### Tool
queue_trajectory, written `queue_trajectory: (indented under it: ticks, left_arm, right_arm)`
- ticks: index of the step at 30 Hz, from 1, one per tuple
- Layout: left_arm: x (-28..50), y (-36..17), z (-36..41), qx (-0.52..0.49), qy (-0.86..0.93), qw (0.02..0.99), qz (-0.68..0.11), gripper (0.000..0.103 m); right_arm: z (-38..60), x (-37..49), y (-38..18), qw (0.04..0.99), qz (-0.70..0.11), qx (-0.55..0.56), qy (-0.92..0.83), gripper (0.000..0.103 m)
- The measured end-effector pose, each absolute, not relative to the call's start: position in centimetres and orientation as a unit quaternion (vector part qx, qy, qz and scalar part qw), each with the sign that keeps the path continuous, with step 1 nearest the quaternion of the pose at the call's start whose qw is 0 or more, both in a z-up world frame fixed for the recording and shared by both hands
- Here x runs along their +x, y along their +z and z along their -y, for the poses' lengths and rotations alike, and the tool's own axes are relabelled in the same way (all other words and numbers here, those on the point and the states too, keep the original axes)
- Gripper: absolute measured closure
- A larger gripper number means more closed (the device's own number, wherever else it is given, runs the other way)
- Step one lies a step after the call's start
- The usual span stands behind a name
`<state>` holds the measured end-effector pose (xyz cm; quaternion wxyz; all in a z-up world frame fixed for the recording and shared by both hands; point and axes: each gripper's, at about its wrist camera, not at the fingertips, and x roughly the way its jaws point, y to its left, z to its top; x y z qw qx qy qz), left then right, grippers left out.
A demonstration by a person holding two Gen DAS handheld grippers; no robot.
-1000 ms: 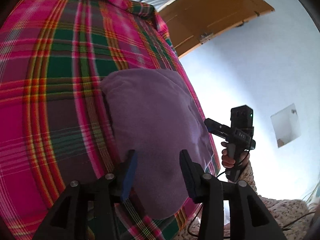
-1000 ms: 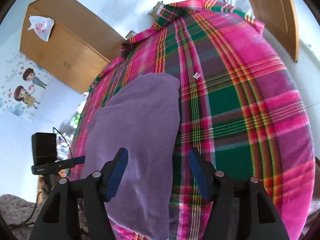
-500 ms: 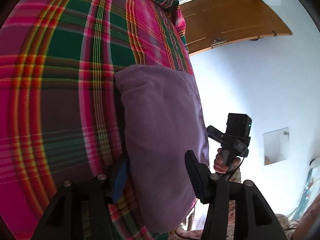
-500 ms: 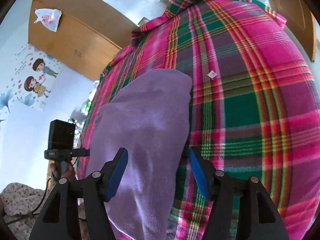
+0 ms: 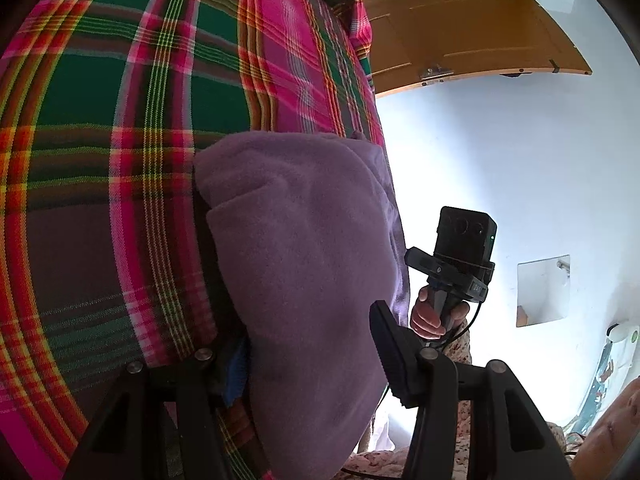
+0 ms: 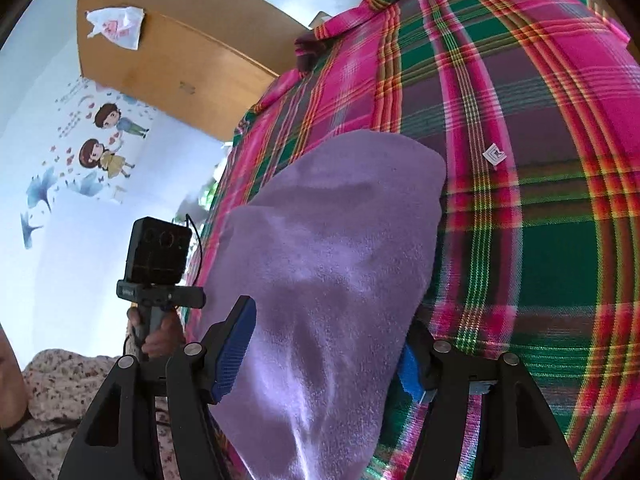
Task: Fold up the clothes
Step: 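Grasp the fleece edge with the right gripper while the left gripper grasps beside it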
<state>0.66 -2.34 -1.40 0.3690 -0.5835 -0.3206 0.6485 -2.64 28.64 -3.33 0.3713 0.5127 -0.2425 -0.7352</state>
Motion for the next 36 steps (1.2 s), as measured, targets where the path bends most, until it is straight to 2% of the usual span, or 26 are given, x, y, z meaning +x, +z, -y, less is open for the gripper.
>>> queue_trajectory:
  ticks: [3,5,7,10,16,27,31,36]
  left_arm:
    - [1.3,-1.6,3.1,-0.586,0.647,0.362,0.327,0.049]
    - [1.7,-1.9,3.6,-0.591,0.644,0.351,0.336,0.057]
    - [2.0,-2.1,4.4,-0.593,0.643,0.345,0.34,0.063]
    - [2.8,-2.2,5.1,-0.589,0.647,0.344,0.341,0.066]
    - [3.9,-2.4,6.1,-0.587,0.646,0.345,0.344,0.068]
    - [6.1,-1.8,7.8,-0.58,0.659,0.34,0.336,0.067]
    - [6.7,-0.7,8.3,-0.568,0.667,0.347,0.335,0.072]
    - [7.5,0.8,9.8,-0.548,0.678,0.355,0.337,0.074]
  right_arm:
    - [-29.2,-1.9,-3.5,0.366,0.243,0.51,-0.739,0.039]
    - [-29.3,-1.7,-3.6,0.359,0.245,0.508,-0.744,0.044]
    - [-29.7,-1.6,-3.9,0.349,0.25,0.508,-0.747,0.062]
    - [-30.4,-1.5,-4.3,0.34,0.264,0.507,-0.747,0.068]
    - [-30.0,-0.9,-4.1,0.33,0.245,0.501,-0.761,0.071]
    - [-28.9,-0.3,-3.7,0.294,0.265,0.502,-0.769,0.08]
    - [-28.6,0.2,-3.0,0.274,0.27,0.499,-0.777,0.083]
    - [-27.8,0.9,-1.6,0.267,0.274,0.491,-0.782,0.085]
